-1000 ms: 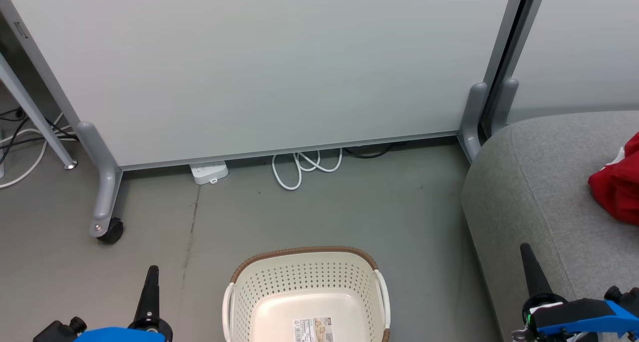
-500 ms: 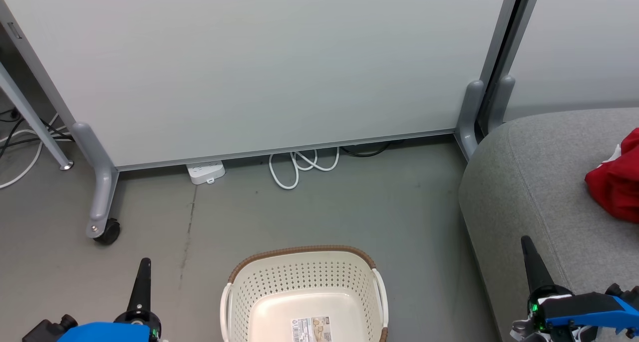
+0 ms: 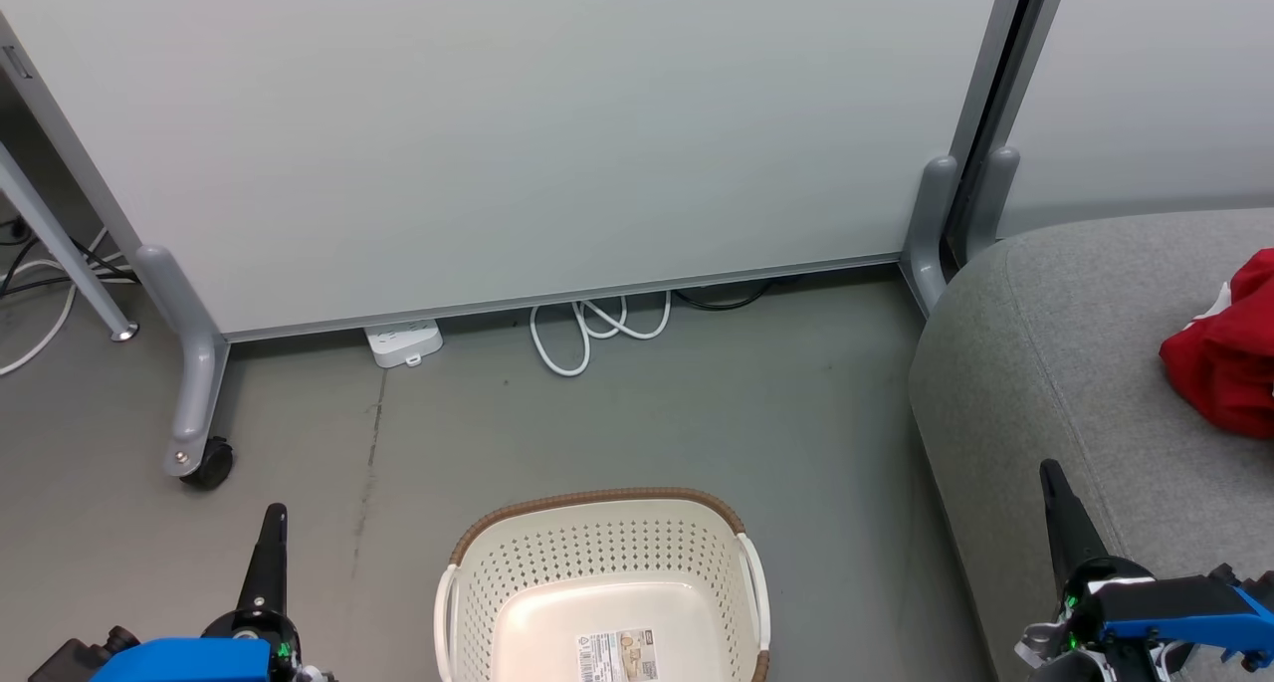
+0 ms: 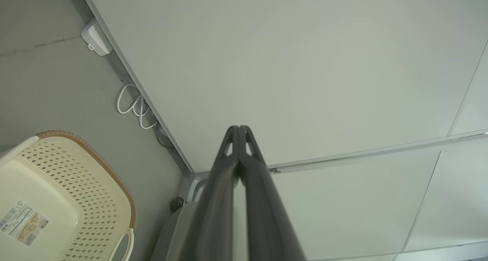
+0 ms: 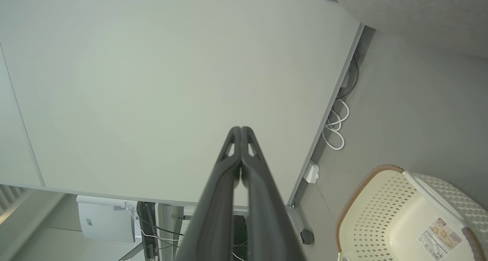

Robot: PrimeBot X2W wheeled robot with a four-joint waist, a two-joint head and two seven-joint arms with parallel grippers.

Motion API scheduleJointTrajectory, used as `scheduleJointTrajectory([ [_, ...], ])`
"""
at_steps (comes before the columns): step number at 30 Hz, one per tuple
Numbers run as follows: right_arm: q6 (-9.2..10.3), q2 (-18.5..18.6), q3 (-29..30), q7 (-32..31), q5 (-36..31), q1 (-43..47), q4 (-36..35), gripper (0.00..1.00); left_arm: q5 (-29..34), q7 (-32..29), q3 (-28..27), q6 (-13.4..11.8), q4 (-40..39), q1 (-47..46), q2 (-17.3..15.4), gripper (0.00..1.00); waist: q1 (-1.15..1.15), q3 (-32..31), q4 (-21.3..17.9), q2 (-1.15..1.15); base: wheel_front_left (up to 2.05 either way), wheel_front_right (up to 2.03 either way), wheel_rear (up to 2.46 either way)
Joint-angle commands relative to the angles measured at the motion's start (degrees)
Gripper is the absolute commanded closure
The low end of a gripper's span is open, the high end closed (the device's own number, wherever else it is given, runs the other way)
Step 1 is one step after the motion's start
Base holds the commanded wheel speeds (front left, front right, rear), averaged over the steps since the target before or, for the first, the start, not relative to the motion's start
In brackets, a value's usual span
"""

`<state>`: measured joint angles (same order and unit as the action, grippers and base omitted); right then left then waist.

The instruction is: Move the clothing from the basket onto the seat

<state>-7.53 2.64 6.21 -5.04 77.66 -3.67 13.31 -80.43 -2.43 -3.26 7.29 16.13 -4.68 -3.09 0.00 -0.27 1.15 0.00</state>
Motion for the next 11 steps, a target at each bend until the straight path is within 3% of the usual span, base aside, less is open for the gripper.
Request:
scheduleJointTrajectory([
  [1, 0.06, 0.3, 0.2, -0.3, 1.7, -1.3, -0.1, 1.0, -1.3, -0.4, -0.5, 0.3, -0.7, -1.2, -0.5, 1.0, 0.0, 0.0, -0.1, 0.0, 0.0, 0.0, 0.0],
  [11, 0.06, 0.3, 0.3, -0.8, 6.4, -1.8, 0.2, 1.0, -5.3, -1.6, -1.4, 0.3, -1.2, -1.5, -0.5, 1.0, 0.0, 0.2, -0.4, 0.0, 0.0, 0.0, 0.0],
])
